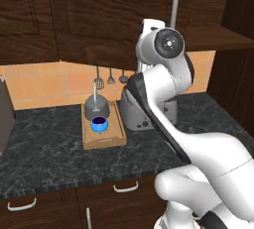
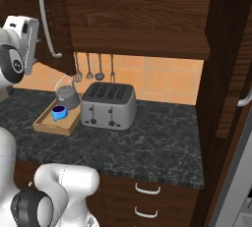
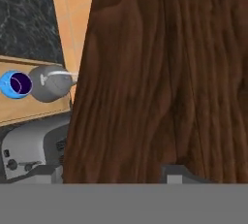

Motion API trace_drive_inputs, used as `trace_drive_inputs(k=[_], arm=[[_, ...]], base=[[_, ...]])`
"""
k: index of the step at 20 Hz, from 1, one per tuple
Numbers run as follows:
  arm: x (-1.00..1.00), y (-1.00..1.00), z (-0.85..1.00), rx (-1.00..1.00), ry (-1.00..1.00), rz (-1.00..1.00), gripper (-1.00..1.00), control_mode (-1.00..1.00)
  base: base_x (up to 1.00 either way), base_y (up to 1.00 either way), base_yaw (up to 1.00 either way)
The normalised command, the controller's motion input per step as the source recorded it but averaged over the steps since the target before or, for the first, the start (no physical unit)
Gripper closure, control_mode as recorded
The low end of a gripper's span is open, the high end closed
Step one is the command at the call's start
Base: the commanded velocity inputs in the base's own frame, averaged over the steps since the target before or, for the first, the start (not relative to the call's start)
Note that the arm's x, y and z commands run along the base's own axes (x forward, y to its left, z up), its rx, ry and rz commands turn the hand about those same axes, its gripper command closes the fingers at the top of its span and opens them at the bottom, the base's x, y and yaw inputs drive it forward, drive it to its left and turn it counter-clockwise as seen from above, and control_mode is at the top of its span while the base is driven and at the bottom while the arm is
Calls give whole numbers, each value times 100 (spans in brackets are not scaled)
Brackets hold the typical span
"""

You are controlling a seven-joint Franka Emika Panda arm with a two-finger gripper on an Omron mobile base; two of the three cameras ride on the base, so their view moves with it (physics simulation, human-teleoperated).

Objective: Pick the kettle from the counter and place it on the tray. Then pick the mug from the cabinet and place it on the tray. Then close the cabinet doors.

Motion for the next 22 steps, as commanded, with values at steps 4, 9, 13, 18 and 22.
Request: trace_drive_inputs(k=[4,9,13,18,22], arm=[[98,-47,-13,0,0,-8,-100,-100],[100,-38,-19,0,1,-4,-100,-100],[95,-24,-22,0,2,0,-100,-100],[72,-7,-9,0,2,7,-100,-100],[41,3,-4,-3,0,3,-100,-100]], base=[[0,0,0],[0,0,0],[0,0,0],[0,0,0],[0,0,0]])
